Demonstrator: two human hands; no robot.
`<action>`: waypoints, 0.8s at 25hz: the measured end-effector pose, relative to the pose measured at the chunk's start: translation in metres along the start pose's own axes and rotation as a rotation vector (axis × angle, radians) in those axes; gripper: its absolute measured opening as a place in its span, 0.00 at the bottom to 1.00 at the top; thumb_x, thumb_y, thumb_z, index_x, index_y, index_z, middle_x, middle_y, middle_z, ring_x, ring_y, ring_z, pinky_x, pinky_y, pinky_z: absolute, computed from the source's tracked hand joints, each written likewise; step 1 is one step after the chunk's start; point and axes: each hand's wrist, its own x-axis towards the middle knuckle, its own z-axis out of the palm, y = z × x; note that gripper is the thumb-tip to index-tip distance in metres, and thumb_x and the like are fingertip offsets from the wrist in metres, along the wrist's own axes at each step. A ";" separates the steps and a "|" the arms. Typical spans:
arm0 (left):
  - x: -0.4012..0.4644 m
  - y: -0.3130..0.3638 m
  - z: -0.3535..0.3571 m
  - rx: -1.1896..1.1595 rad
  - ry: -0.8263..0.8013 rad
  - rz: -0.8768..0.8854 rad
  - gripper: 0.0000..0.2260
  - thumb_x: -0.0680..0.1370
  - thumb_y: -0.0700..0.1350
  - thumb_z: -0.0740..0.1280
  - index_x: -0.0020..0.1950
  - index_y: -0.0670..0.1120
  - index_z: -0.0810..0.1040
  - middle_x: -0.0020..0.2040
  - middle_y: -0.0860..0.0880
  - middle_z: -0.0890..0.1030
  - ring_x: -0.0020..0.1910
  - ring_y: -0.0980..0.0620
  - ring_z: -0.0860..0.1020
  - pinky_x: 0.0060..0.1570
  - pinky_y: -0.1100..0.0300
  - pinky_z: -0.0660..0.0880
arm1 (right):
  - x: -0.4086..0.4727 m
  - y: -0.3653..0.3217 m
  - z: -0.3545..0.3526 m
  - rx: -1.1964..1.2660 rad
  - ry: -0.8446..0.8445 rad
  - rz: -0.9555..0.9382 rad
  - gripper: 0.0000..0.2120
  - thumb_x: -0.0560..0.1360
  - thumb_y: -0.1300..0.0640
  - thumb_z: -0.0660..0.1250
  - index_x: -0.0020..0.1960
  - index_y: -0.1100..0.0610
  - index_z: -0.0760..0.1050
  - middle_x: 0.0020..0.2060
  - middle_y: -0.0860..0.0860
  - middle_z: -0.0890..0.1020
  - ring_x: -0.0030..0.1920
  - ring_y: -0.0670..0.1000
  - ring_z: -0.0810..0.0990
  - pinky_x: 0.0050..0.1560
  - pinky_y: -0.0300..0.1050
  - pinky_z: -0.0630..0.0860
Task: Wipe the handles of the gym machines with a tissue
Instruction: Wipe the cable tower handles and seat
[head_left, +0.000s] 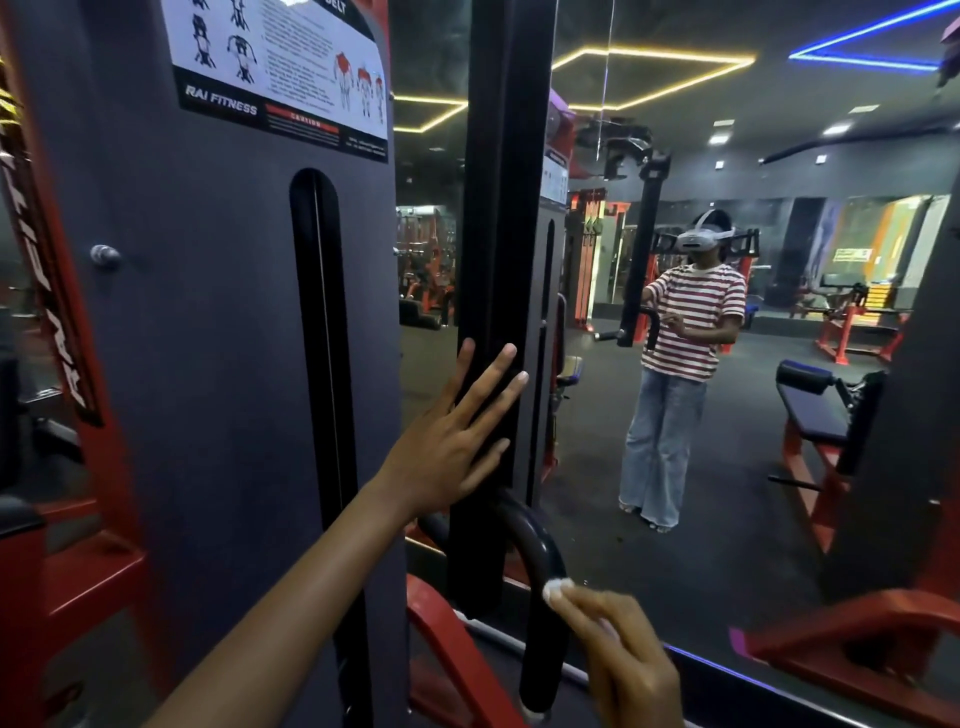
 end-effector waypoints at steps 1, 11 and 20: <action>0.000 0.001 -0.001 -0.001 -0.005 -0.011 0.29 0.79 0.49 0.62 0.77 0.45 0.55 0.78 0.45 0.48 0.76 0.39 0.42 0.58 0.58 0.75 | -0.005 -0.001 -0.002 0.038 0.001 0.023 0.10 0.76 0.60 0.66 0.54 0.60 0.82 0.52 0.50 0.80 0.54 0.50 0.80 0.55 0.40 0.76; -0.008 0.022 0.007 0.107 -0.077 -0.112 0.29 0.80 0.49 0.60 0.77 0.45 0.51 0.78 0.46 0.45 0.76 0.38 0.40 0.52 0.55 0.79 | 0.128 0.028 0.030 0.155 -0.255 0.123 0.09 0.70 0.69 0.70 0.45 0.58 0.84 0.42 0.50 0.83 0.43 0.42 0.80 0.46 0.30 0.75; -0.013 0.022 0.011 0.130 -0.112 -0.071 0.29 0.82 0.50 0.57 0.78 0.43 0.49 0.78 0.45 0.45 0.75 0.36 0.39 0.50 0.55 0.80 | 0.106 0.043 0.025 0.509 -0.312 0.537 0.09 0.72 0.72 0.67 0.43 0.62 0.83 0.41 0.53 0.85 0.44 0.41 0.83 0.48 0.32 0.75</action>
